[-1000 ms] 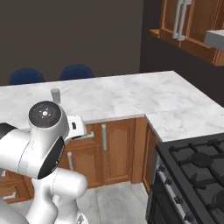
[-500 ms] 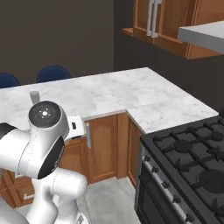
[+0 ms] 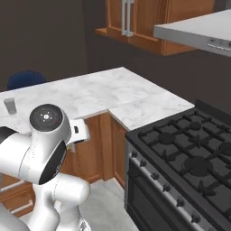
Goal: Pick the jar and candle from the dining table and place them in the open cabinet. Close the cabinet after placing the objects.
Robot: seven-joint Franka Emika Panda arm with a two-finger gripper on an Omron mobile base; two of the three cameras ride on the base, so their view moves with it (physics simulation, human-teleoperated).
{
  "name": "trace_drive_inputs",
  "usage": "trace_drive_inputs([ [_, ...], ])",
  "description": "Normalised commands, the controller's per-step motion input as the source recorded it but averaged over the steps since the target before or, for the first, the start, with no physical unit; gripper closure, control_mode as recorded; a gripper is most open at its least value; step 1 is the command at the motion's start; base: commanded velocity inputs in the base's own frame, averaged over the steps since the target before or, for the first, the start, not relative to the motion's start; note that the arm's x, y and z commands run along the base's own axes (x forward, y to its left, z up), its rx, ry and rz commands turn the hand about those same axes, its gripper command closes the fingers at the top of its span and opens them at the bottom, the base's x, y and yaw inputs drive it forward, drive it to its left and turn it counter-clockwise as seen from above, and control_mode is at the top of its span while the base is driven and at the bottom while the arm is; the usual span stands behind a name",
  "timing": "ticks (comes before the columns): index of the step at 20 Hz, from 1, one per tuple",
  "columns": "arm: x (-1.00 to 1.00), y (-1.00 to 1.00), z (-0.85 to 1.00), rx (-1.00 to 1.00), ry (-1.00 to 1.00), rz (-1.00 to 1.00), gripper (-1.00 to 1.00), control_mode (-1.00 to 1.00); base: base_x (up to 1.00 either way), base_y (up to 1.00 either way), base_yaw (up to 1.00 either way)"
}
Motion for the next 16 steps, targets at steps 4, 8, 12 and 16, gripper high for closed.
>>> trace_drive_inputs([
  [4,0.00,0.00,0.00,0.00,0.00,0.00,1.00,1.00,-0.28,-0.31,-0.36],
  [8,0.00,0.00,0.00,0.00,0.00,0.00,1.00,1.00,-0.27,-0.32,-0.36],
  [12,0.00,0.00,0.00,0.00,0.00,0.00,1.00,1.00,-0.27,-0.33,-0.36],
  [16,0.00,0.00,0.00,0.00,0.00,0.00,1.00,1.00,-0.24,-0.33,-0.36],
])
